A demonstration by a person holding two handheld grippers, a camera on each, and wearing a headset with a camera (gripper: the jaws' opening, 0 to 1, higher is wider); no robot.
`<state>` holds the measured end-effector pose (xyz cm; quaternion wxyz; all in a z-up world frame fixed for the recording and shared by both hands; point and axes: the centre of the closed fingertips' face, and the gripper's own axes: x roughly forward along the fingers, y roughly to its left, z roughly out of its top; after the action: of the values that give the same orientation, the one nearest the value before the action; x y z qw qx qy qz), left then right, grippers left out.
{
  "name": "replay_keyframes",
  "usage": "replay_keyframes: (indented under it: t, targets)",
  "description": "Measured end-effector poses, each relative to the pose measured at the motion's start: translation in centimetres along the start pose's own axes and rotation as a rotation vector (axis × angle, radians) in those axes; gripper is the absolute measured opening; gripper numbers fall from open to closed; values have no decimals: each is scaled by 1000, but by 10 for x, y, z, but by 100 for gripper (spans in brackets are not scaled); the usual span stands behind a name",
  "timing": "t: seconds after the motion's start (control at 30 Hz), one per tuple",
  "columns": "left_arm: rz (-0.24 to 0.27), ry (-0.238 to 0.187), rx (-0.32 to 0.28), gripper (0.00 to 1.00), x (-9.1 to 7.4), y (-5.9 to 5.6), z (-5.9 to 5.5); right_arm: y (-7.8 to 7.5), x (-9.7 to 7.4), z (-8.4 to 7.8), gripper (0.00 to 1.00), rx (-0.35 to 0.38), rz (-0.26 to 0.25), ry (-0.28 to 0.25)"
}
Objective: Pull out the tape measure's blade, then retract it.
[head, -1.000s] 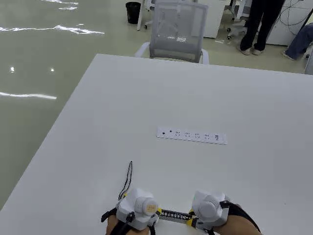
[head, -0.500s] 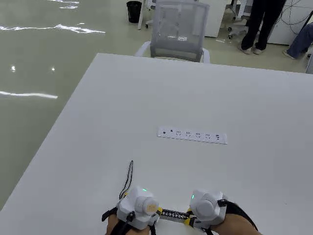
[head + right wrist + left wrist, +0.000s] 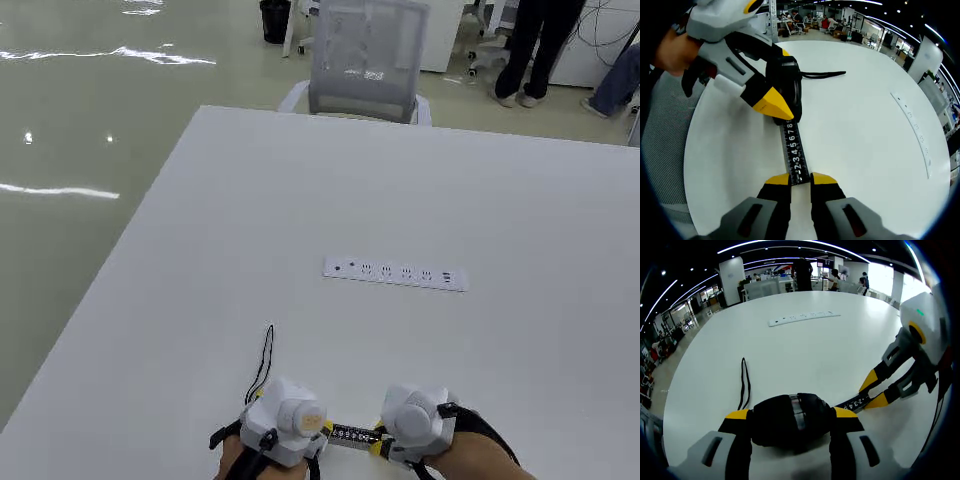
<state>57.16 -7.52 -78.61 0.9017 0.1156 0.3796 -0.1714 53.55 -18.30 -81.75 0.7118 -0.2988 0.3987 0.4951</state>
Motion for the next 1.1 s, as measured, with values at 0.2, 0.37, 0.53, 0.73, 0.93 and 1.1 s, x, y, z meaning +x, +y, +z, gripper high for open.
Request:
replay_keyframes:
  t: [0.2, 0.37, 0.53, 0.73, 0.93, 1.1]
  targets:
    - [0, -1, 0, 60, 0, 0, 0, 1, 3, 5, 12, -13, 0, 0]
    - [-1, -1, -5, 60, -1, 0, 0, 1, 3, 9, 12, -21, 2, 0]
    - [0, -3, -6, 60, -1, 0, 0, 2, 6, 12, 12, -23, 4, -1]
    - [0, -8, -6, 60, -1, 0, 0, 2, 8, 14, 12, -20, 4, -3]
    - [-1, -6, -8, 60, -2, 0, 0, 2, 11, 18, 12, -23, 4, -6]
    - [-1, -7, -8, 60, -2, 0, 0, 3, 12, 22, 12, -24, 8, -9]
